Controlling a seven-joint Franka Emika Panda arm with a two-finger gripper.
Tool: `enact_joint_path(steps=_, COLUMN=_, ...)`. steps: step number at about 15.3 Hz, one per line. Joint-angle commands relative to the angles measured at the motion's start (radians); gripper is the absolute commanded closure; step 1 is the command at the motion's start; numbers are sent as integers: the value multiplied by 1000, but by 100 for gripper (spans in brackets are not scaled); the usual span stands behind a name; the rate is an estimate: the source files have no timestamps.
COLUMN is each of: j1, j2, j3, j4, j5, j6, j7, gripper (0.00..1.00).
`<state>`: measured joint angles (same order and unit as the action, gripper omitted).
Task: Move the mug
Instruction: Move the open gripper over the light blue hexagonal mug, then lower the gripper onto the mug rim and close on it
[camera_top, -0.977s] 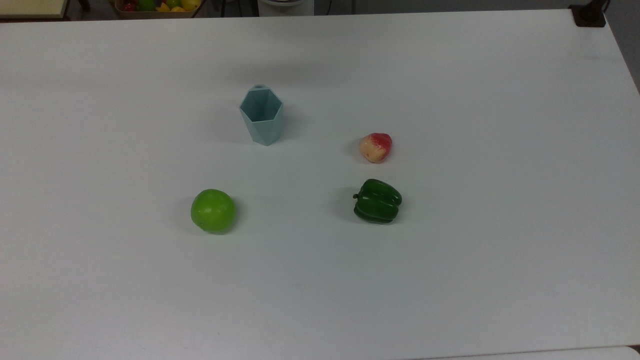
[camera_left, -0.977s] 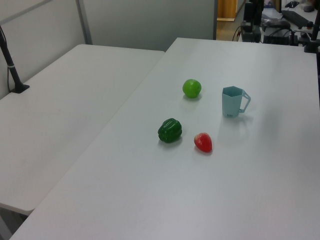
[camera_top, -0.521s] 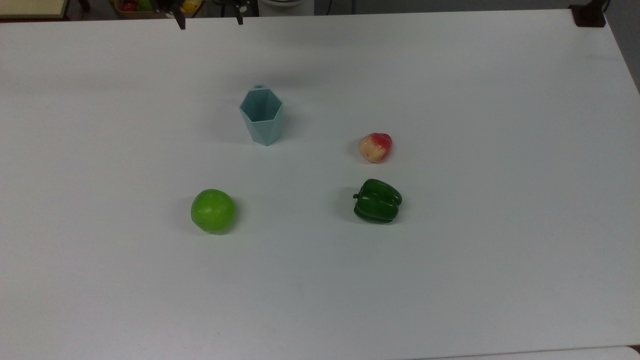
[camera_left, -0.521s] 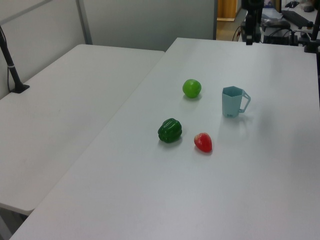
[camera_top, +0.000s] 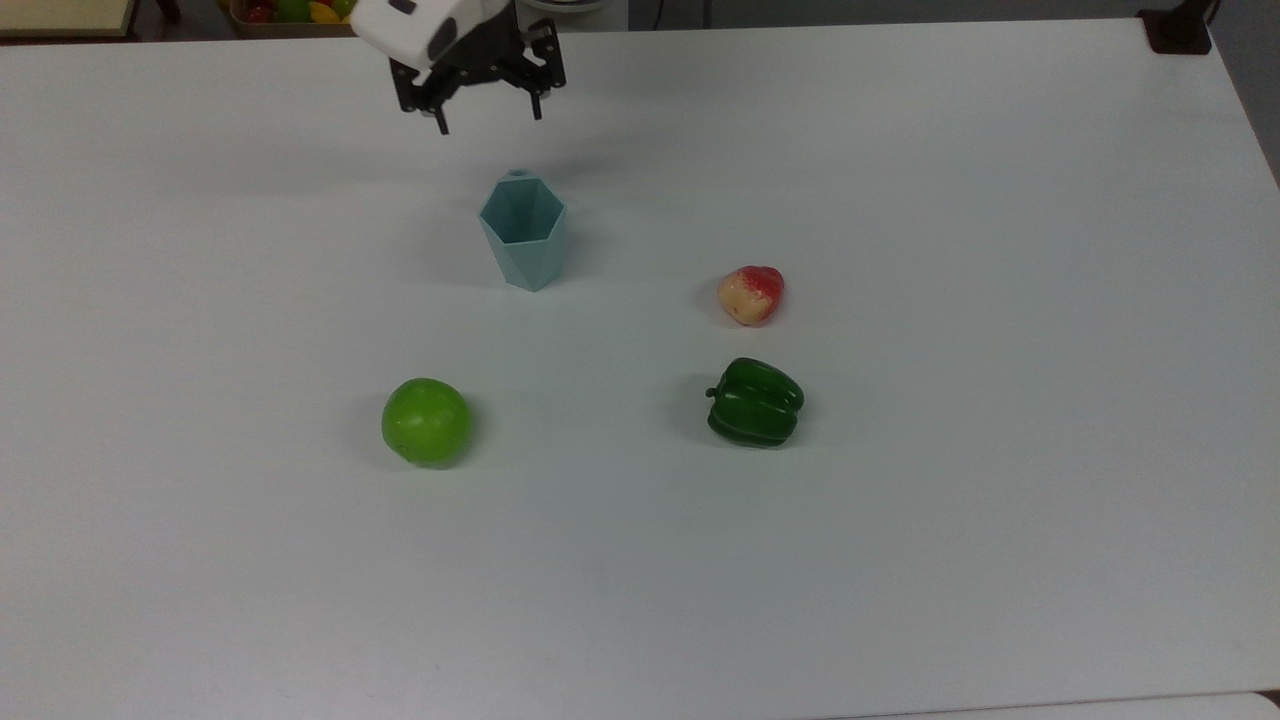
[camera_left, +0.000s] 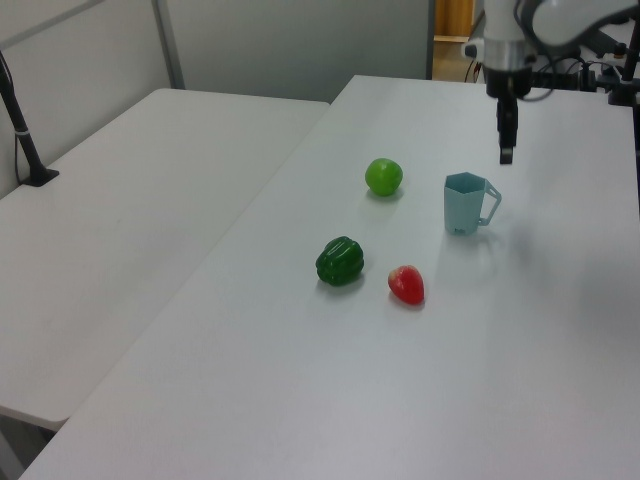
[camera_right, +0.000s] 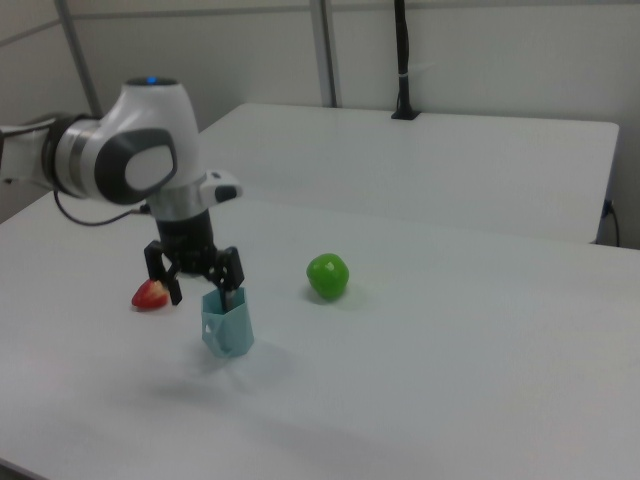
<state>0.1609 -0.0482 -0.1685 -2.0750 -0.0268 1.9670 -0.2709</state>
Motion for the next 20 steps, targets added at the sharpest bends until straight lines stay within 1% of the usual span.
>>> enact_joint_path(steps=1, j1=23, j2=-67, j3=-11, j4=-141, j5=-27, j6=79, j7=-10, gripper=15)
enact_joint_path(steps=4, j1=19, j2=-61, j3=-9, j4=-197, j5=-36, j6=156, j7=-10, gripper=18)
enact_joint_path(steps=9, j1=19, j2=-36, j3=-9, j4=-197, j5=-36, j6=179, j7=-7, gripper=19)
enact_joint_path(steps=13, j1=22, j2=8, j3=-9, j4=-194, j5=-36, j6=265, j7=13, gripper=21)
enact_joint_path(steps=16, j1=23, j2=24, j3=-9, j4=-192, j5=-36, j6=273, j7=15, gripper=22)
enact_joint_path(steps=20, j1=23, j2=42, j3=-6, j4=-188, j5=-35, j6=274, j7=16, gripper=33)
